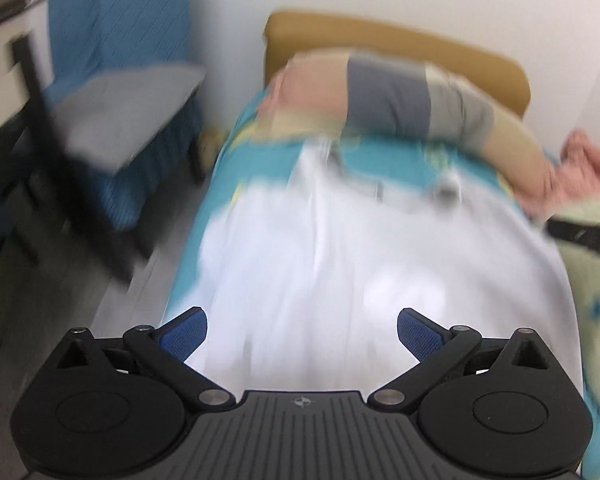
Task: Fold clothes
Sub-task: 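Lower the T-shirt flat onto the bed with both grippers and release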
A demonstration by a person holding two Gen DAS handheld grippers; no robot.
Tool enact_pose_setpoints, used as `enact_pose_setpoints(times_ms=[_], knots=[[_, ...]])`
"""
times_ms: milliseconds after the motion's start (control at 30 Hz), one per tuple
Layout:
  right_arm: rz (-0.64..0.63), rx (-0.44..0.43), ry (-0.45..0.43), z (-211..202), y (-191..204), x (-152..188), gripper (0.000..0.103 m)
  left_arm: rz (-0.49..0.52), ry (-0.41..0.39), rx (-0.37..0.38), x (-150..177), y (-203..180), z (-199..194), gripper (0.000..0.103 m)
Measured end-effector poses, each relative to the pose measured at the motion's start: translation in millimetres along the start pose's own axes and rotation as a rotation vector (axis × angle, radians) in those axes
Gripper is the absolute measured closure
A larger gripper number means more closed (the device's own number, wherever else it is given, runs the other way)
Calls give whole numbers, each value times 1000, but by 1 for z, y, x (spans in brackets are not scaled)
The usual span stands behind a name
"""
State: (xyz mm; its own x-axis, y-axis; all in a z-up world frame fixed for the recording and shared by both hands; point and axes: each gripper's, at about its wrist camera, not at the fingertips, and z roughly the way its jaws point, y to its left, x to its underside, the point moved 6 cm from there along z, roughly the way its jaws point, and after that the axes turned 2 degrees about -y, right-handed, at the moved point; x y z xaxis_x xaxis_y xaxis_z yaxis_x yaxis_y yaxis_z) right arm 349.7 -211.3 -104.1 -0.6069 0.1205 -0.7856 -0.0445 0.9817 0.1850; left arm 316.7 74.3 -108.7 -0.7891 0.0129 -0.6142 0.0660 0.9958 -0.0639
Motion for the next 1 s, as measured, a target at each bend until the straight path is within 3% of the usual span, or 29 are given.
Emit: enact_pose_setpoints(times_ms=[167, 300, 400, 500, 533, 600, 700, 767, 800, 833, 900, 1000], knots=[[3, 44, -5, -108, 4, 69, 11, -83, 185, 11, 103, 24, -56, 5], [78, 30, -12, -174, -9, 121, 11, -106, 322, 29, 168, 22, -81, 16], [117, 36, -34, -208, -20, 149, 11, -79, 367, 18, 200, 14, -92, 22], [149, 49, -51, -223, -32, 169, 11, -36, 389, -49, 226, 4, -94, 24], [159, 53, -57, -228, -37, 176, 11, -25, 402, -70, 234, 0, -93, 34], [180, 62, -68, -238, -45, 190, 11, -31, 418, -91, 242, -4, -86, 43], [190, 71, -43, -232, -51, 200, 11, -29, 457, -101, 249, -4, -76, 47], [204, 69, -27, -228, -55, 205, 11, -27, 469, -100, 251, -3, -70, 58], [215, 59, -20, -224, -56, 205, 11, -19, 473, -103, 251, -1, -70, 67], [223, 51, -13, -221, -57, 207, 11, -10, 480, -109, 250, 2, -71, 83], [237, 45, 1, -215, -60, 210, 11, 0, 491, -118, 245, 11, -77, 98], [250, 49, 17, -208, -63, 212, 11, 1, 500, -139, 232, 32, -91, 99]])
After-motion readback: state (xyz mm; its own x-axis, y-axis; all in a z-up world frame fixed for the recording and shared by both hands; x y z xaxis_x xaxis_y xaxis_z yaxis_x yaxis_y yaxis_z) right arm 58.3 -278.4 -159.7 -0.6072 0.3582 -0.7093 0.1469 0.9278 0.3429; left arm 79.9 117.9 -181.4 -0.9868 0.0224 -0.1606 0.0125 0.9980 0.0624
